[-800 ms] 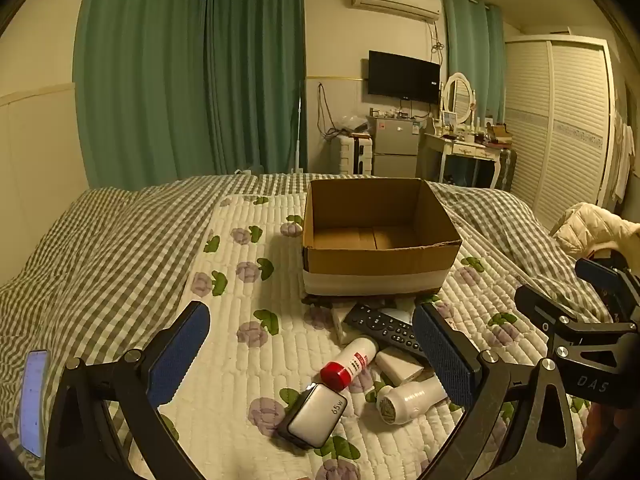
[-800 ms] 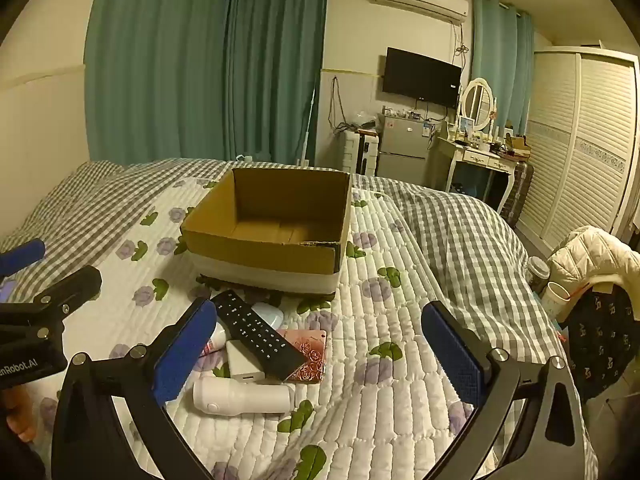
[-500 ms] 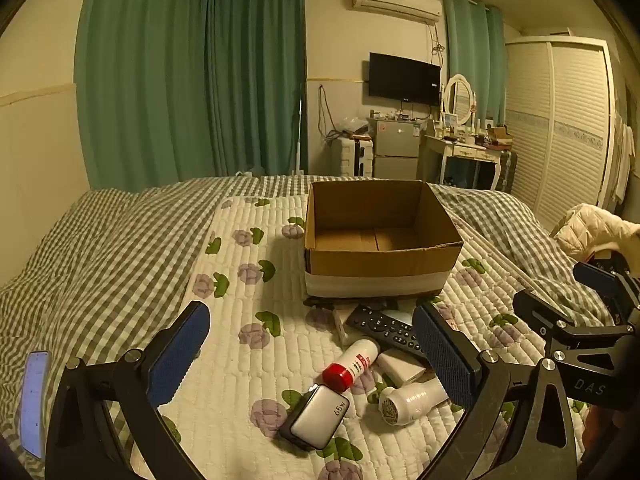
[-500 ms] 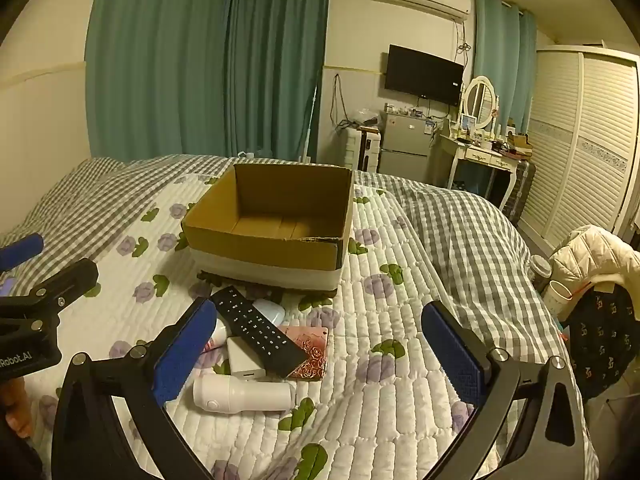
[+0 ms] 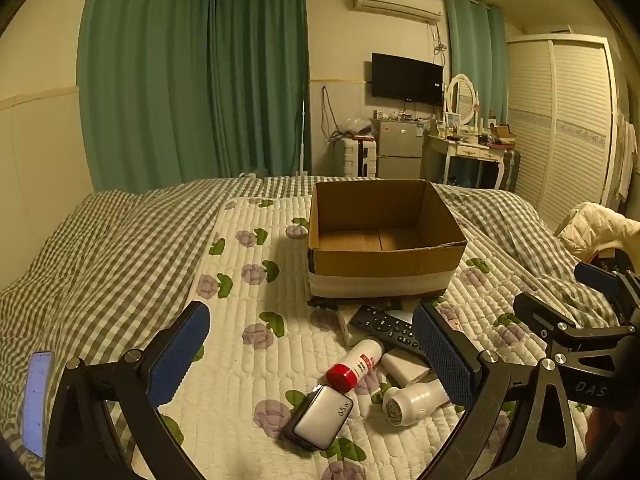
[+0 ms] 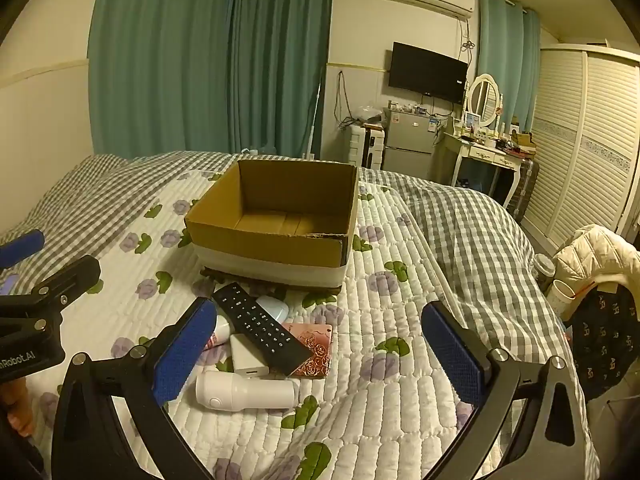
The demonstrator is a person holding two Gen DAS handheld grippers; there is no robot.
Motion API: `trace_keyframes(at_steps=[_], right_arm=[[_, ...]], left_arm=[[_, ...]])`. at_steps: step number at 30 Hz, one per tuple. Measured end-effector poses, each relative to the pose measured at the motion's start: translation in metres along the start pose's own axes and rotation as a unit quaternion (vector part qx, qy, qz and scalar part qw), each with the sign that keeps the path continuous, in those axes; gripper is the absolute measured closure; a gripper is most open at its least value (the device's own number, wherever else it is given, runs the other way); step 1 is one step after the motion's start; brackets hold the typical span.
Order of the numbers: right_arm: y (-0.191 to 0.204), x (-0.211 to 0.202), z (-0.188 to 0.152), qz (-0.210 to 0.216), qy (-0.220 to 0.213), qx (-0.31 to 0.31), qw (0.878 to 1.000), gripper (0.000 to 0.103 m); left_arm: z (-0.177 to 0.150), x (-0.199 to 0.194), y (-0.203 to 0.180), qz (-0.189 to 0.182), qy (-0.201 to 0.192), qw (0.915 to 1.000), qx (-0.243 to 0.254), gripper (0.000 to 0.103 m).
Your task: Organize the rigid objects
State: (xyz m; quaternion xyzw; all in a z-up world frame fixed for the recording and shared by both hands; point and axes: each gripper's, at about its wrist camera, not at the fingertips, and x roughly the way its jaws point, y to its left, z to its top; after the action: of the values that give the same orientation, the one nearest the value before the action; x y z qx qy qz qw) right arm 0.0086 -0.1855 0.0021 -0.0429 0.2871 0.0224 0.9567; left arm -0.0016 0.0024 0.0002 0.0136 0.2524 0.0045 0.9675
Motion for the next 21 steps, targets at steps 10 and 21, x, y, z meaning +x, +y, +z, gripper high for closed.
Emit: trace_keyframes(at_steps=[10,21], right_arm=[[0.0014,0.0015,0.0005,-0.002,0.003,0.000,1.000,0.000],[0.0015,0.0036,0.0019,-0.001,0.004,-0.002,1.000,0.000]], left_arm=[[-0.0009,0.0028,0.0025,-0.001,0.001,1.0000,-0.001,0.000],[0.0006,0.0021,0.0038,0.000,0.000,1.0000,-0.001,0.000]])
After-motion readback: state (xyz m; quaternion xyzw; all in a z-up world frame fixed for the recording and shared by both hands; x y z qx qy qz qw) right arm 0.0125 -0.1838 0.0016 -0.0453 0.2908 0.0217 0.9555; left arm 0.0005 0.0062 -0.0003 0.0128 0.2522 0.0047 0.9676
